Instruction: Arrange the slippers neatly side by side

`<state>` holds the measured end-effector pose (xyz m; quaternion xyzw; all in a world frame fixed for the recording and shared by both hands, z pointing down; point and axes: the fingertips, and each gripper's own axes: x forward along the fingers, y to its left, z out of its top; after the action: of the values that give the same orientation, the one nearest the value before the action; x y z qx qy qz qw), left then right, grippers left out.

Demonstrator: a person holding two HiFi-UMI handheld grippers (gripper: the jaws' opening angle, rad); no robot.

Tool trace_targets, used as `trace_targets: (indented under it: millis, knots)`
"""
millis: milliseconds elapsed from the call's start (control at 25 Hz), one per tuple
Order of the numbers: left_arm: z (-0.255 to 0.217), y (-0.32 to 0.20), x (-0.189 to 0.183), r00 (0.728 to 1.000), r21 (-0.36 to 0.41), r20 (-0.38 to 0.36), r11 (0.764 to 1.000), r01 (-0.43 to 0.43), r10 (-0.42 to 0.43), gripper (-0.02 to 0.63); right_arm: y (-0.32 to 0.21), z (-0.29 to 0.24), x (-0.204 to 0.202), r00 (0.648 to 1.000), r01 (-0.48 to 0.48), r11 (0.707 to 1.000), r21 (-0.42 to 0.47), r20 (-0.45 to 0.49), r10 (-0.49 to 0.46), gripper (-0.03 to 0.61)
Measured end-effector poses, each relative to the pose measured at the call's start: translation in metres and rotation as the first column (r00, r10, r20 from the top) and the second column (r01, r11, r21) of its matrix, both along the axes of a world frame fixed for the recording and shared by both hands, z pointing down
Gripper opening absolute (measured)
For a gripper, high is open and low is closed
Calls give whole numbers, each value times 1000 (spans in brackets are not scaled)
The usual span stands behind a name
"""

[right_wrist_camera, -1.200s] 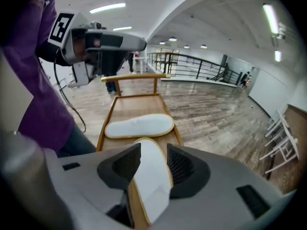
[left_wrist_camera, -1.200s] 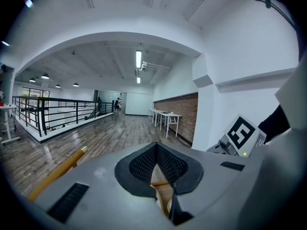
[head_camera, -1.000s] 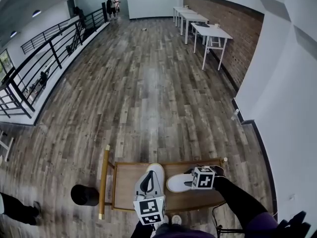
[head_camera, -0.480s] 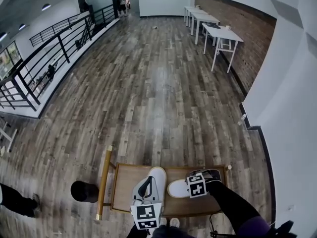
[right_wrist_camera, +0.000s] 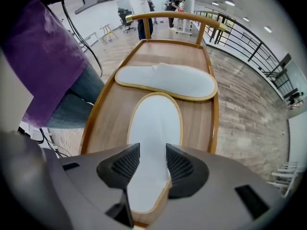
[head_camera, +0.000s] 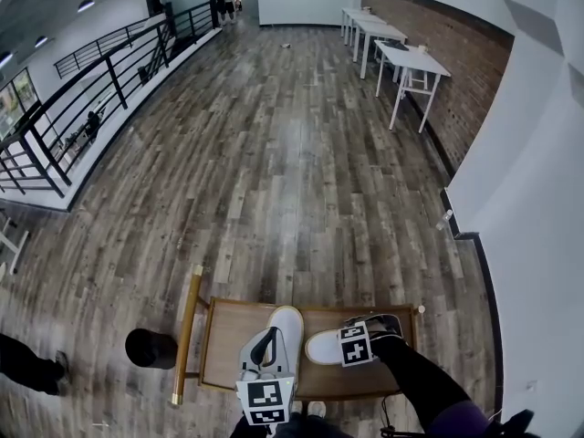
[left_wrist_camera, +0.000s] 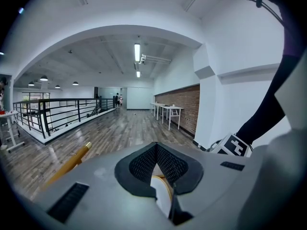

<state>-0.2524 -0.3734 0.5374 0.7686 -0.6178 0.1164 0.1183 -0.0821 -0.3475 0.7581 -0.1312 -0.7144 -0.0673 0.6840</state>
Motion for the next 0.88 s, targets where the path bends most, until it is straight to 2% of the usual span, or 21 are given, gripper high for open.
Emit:
trace_targets:
  millis: [240,440,880]
  knots:
    - [3,1,-4,1000,-15,-3,1000,17,-17,0,3,4,9,1000,-6,1000,3,-30,6,159]
    - [2,1,-5,1000,-11,-9,1000,19,-19,0,2,3,8,998,-42,999,6,-35,42,32]
    - [-1,0,6,999,4,-35,1000,13,-13,0,1,-10,12,989,-147,989,1,-17,147,18]
